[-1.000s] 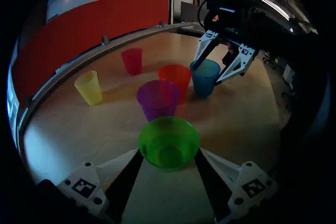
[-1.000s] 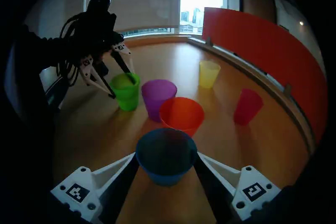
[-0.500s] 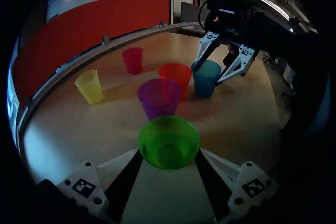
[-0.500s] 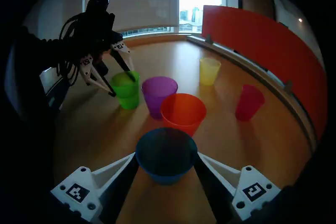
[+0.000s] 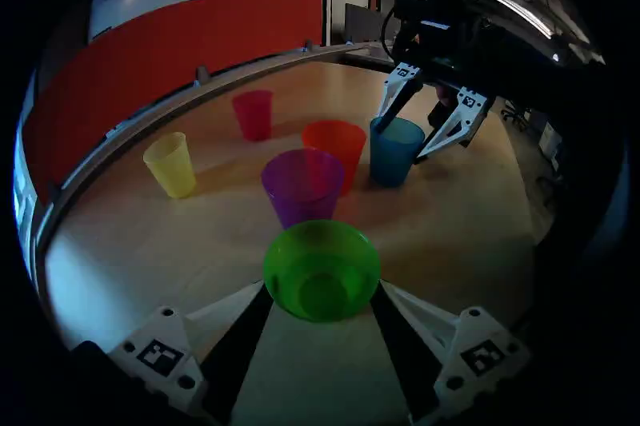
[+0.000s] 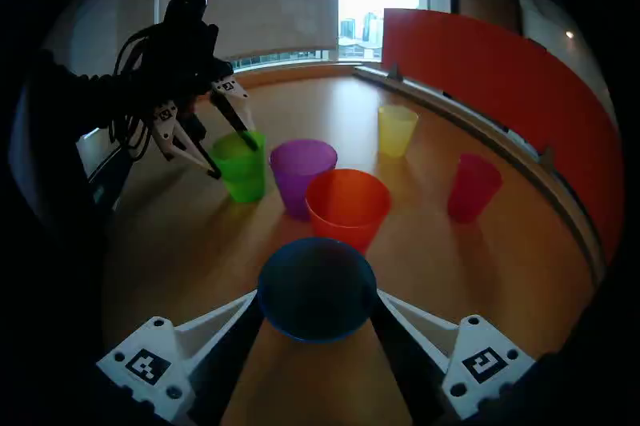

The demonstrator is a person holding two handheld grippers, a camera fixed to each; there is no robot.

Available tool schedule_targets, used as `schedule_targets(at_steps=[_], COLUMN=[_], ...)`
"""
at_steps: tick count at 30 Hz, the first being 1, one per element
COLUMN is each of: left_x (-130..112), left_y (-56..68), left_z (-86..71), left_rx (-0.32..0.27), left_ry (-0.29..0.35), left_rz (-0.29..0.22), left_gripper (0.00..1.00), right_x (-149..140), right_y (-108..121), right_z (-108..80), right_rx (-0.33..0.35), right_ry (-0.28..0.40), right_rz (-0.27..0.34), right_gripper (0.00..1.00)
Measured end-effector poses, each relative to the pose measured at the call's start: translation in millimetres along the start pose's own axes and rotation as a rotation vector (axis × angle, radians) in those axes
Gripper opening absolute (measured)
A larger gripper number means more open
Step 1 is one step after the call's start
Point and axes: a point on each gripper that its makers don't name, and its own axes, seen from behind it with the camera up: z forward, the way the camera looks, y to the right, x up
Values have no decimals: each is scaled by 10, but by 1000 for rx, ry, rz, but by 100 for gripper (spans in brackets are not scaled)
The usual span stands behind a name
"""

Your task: Pour water

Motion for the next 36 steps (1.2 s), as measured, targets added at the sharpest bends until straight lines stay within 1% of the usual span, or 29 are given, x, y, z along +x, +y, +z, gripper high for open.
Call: schedule_targets(at_steps=[9, 11, 15, 18, 21, 30, 36], left_x=[-12, -49, -108, -87, -96, -166, -193], left_y=[0, 0, -2, -9, -5, 0, -11], left_z=[4, 21, 70, 75, 66, 22, -48], left_rx=[-2, -5, -6, -5, -8, -7, 5], left_ry=[-4, -17, -35, -28, -33, -63, -72], left_rz=[-1, -7, -15, -17, -18, 0, 13], left_gripper=[84, 84, 84, 84, 84, 84, 84], right_x=[-54, -74, -96, -104, -115, -165, -228], right_y=[7, -2, -14, -13, 1, -9, -12], right_z=[2, 11, 21, 16, 13, -16, -71], right_rx=[-5, -4, -2, -3, -7, -10, -20], right_ry=[-13, -16, -17, -18, -21, -27, -38], right_rz=[1, 0, -1, 1, 2, 11, 11], right_gripper=[92, 93, 96, 97, 97, 96, 97])
